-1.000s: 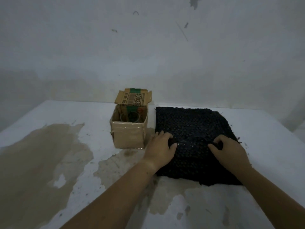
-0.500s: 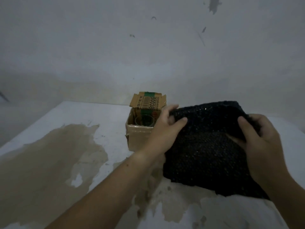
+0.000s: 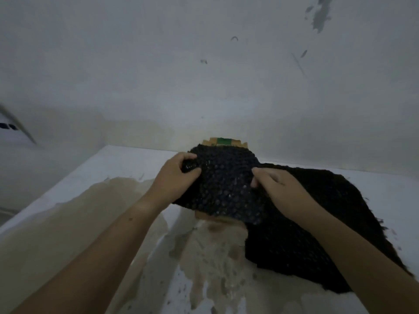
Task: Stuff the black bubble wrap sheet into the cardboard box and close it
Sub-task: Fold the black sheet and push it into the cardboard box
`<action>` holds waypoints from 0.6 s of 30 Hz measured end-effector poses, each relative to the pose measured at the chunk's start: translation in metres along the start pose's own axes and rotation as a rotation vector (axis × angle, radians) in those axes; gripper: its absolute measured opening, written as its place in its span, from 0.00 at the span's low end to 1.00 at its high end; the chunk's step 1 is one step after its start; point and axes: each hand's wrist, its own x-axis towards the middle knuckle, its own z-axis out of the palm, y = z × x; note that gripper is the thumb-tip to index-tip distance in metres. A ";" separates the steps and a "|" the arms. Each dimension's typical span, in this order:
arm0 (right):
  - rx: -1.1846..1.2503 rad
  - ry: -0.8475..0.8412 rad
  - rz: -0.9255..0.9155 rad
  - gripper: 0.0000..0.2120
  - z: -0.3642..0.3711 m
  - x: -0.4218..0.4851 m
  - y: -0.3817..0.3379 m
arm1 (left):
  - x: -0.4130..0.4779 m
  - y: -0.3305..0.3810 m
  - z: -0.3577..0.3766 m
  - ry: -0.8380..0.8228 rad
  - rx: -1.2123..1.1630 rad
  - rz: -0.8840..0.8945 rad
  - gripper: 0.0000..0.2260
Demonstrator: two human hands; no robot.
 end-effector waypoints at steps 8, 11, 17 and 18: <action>-0.369 -0.004 -0.137 0.14 0.021 0.042 0.008 | 0.019 -0.017 0.009 -0.231 0.282 0.047 0.21; -0.561 0.020 -0.217 0.22 0.030 0.050 0.004 | 0.023 -0.009 0.013 -0.296 0.362 0.041 0.25; -0.616 -0.213 -0.106 0.23 0.033 0.057 -0.008 | 0.023 0.013 0.010 -0.293 0.486 0.029 0.08; -0.619 -0.239 -0.097 0.23 0.030 0.057 -0.012 | 0.021 0.014 0.010 -0.312 0.518 0.022 0.08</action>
